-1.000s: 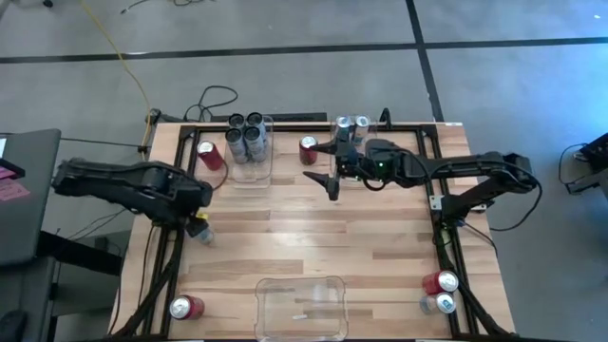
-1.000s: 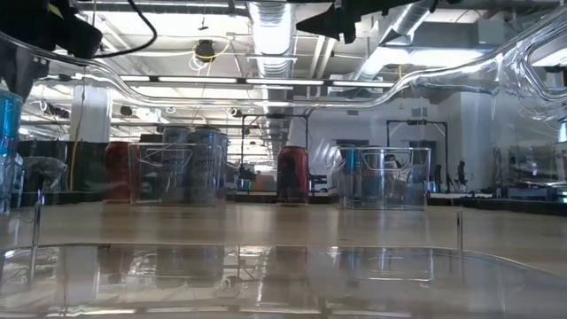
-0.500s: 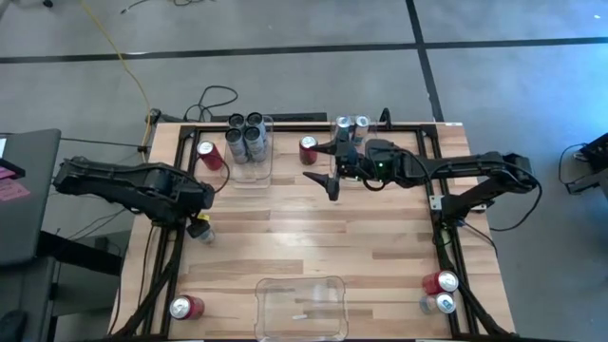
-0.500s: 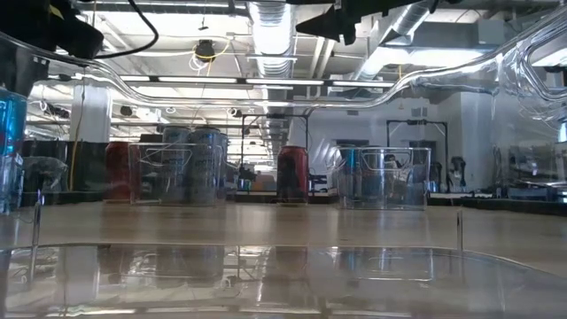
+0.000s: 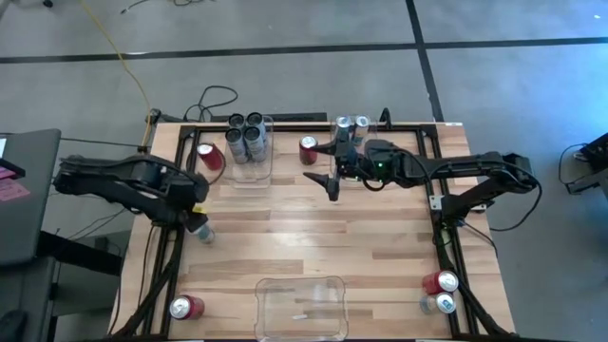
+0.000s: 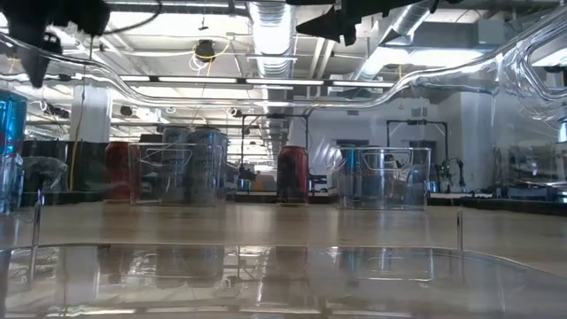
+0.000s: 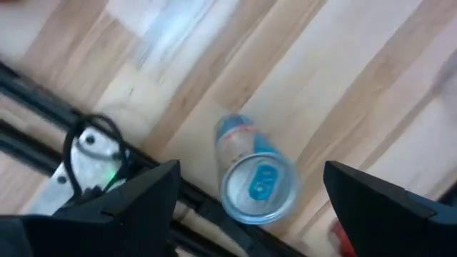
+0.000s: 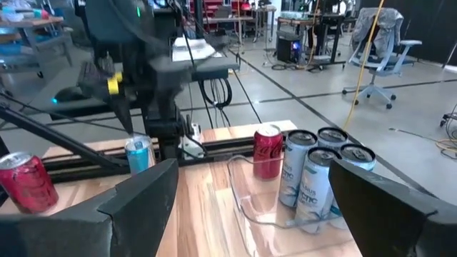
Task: Sort soda cans
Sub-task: Put the left blue soda can into the top right transparent bin
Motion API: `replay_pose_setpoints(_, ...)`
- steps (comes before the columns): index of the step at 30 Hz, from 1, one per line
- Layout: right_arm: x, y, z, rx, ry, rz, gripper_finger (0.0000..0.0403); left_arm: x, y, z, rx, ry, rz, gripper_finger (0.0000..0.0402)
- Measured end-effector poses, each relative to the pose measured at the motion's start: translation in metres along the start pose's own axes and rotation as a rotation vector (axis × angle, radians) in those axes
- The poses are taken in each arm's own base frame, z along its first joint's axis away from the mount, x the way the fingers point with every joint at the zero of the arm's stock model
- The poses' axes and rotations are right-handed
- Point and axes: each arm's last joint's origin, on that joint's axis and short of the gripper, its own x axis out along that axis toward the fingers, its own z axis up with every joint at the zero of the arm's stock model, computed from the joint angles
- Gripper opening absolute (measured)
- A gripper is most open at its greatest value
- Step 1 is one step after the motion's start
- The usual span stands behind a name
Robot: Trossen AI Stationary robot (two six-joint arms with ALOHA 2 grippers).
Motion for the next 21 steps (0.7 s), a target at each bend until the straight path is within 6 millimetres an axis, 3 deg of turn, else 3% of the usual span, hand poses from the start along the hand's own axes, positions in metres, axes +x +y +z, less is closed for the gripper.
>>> replay_pose_setpoints(21,0.0,0.0,-0.005,0.016,0.054,-0.002,0.038,0.002,-0.018,-0.017,0.056,0.005,0.046,0.0342)
